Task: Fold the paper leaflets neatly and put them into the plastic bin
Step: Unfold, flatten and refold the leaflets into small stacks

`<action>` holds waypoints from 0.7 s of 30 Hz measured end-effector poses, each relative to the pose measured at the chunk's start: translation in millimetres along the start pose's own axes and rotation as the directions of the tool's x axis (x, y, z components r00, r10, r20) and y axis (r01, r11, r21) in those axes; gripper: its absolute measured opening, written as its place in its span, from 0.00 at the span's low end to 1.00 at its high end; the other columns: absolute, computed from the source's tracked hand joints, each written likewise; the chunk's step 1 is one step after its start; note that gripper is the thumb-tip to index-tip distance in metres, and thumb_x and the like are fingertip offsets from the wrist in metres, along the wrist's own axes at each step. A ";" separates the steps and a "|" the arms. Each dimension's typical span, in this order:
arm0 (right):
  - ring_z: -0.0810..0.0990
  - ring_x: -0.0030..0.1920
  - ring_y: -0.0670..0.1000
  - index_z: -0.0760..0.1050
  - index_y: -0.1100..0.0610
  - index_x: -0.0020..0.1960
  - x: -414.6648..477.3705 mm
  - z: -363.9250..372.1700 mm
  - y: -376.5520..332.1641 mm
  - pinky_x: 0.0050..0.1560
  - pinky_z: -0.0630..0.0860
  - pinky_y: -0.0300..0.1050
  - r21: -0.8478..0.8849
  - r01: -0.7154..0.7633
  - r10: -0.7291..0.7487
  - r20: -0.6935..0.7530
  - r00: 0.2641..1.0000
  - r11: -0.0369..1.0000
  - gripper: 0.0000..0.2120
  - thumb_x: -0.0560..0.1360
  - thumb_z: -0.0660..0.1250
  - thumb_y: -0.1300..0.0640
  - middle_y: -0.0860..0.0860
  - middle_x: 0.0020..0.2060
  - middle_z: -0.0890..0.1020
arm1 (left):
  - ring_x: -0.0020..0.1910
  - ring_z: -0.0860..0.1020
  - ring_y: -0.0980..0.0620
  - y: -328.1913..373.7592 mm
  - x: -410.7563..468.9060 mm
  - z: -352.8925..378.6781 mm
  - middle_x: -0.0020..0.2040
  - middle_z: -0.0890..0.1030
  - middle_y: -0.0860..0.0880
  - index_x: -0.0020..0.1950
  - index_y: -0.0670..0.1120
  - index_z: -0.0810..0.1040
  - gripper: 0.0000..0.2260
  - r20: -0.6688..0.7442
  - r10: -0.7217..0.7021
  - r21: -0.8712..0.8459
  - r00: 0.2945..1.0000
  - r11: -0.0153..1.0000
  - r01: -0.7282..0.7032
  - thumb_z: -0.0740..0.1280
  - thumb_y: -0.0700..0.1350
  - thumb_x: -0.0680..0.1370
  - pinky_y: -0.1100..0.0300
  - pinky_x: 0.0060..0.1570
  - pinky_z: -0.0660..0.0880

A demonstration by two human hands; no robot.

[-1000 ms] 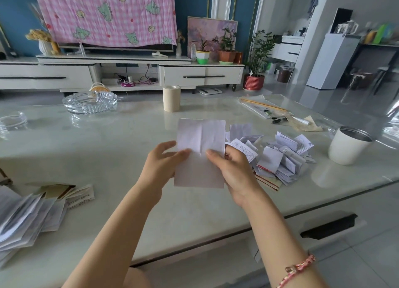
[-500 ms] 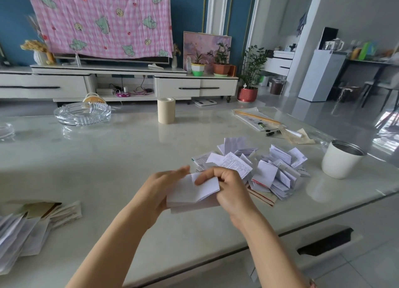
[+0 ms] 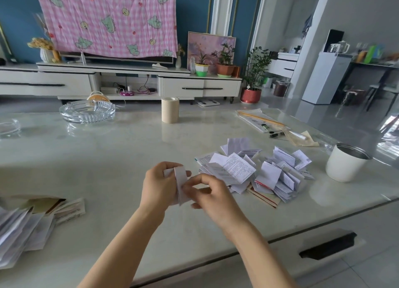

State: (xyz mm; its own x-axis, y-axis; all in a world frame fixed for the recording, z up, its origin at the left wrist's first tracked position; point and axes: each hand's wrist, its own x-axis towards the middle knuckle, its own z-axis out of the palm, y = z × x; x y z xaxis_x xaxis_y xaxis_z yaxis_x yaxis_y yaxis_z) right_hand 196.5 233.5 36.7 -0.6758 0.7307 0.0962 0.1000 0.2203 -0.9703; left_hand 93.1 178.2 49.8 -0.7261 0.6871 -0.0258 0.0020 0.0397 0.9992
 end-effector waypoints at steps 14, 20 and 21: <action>0.74 0.39 0.51 0.69 0.52 0.40 9.3 10.9 17.1 0.45 0.74 0.47 -0.062 -0.003 -0.009 -0.187 0.982 0.998 0.11 0.73 0.67 0.65 0.47 0.37 0.74 | 0.39 0.81 0.48 -5.1 3.1 2.1 0.44 0.84 0.47 0.49 0.41 0.79 0.06 0.038 -0.032 -0.168 0.999 0.985 0.038 0.62 0.40 0.79 0.54 0.41 0.79; 0.75 0.35 0.49 0.72 0.50 0.37 16.0 -10.6 16.1 0.41 0.72 0.42 -0.112 -0.017 -0.028 -0.392 0.920 0.994 0.12 0.72 0.65 0.66 0.46 0.32 0.76 | 0.30 0.81 0.52 -15.2 9.5 4.9 0.34 0.82 0.47 0.44 0.42 0.80 0.09 0.029 -0.003 -0.004 1.000 1.000 0.003 0.62 0.41 0.80 0.60 0.32 0.80; 0.75 0.35 0.49 0.73 0.50 0.37 20.2 -18.6 16.3 0.40 0.72 0.41 -0.125 -0.032 -0.029 -0.453 0.891 0.992 0.11 0.73 0.65 0.65 0.46 0.32 0.77 | 0.29 0.81 0.53 -16.6 10.9 4.2 0.33 0.82 0.47 0.44 0.41 0.80 0.09 0.029 -0.003 0.017 1.000 1.000 0.003 0.62 0.41 0.80 0.60 0.32 0.79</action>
State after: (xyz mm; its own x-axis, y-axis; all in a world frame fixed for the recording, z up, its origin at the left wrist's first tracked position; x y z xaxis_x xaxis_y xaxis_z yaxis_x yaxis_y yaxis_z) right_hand 198.1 263.9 27.0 -0.2738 0.9376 0.2145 0.2121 0.2764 -0.9374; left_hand 88.0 188.1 32.7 -0.7062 0.7074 -0.0302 0.0115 0.0540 0.9985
